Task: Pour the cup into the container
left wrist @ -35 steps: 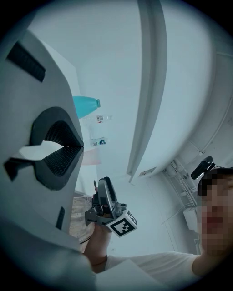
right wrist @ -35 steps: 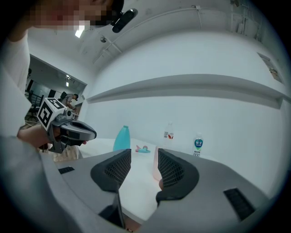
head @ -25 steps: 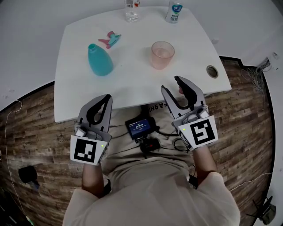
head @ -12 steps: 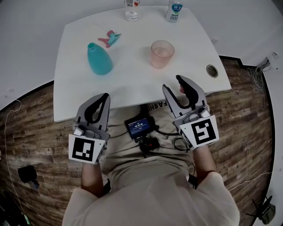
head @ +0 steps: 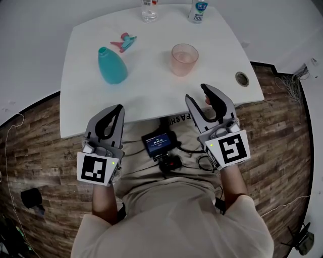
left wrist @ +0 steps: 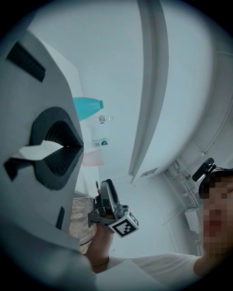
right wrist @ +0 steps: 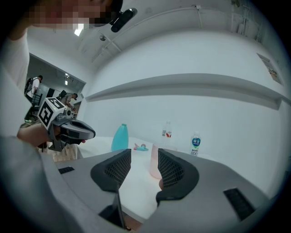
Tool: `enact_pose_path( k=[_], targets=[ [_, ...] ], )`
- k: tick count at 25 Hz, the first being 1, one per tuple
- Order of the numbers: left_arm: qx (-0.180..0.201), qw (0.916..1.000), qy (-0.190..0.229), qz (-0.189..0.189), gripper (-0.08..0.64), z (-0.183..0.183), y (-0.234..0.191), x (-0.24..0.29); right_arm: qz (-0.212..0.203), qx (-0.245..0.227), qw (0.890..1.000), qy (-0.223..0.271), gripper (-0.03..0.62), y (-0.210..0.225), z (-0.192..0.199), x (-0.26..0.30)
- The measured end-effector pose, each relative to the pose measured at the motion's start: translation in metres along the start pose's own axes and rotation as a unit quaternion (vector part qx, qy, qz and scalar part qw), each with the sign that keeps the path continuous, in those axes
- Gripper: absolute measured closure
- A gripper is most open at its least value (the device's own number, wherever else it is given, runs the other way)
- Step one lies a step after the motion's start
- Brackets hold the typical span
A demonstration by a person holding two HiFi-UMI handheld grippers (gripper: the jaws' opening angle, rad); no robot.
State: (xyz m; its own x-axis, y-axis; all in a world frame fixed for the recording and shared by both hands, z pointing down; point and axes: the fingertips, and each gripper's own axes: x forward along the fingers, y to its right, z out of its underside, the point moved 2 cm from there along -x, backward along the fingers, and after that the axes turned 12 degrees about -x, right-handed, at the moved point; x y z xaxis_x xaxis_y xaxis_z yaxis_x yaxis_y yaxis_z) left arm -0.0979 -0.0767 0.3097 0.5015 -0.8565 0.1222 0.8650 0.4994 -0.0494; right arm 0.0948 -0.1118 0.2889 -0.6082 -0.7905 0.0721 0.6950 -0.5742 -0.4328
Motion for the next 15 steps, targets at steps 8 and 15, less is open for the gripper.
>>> enact_pose_path(
  k=[8, 15],
  targets=[
    [-0.001, 1.0000, 0.000, -0.001, 0.548, 0.0017, -0.0006, 0.0005, -0.005, 0.000, 1.000, -0.002, 0.408, -0.0032, 0.0031, 0.0011],
    [0.006, 1.0000, -0.001, 0.002, 0.548, 0.0045, -0.0020, 0.0008, -0.006, 0.001, 1.000, -0.004, 0.408, -0.0038, 0.0044, 0.0015]
  ],
)
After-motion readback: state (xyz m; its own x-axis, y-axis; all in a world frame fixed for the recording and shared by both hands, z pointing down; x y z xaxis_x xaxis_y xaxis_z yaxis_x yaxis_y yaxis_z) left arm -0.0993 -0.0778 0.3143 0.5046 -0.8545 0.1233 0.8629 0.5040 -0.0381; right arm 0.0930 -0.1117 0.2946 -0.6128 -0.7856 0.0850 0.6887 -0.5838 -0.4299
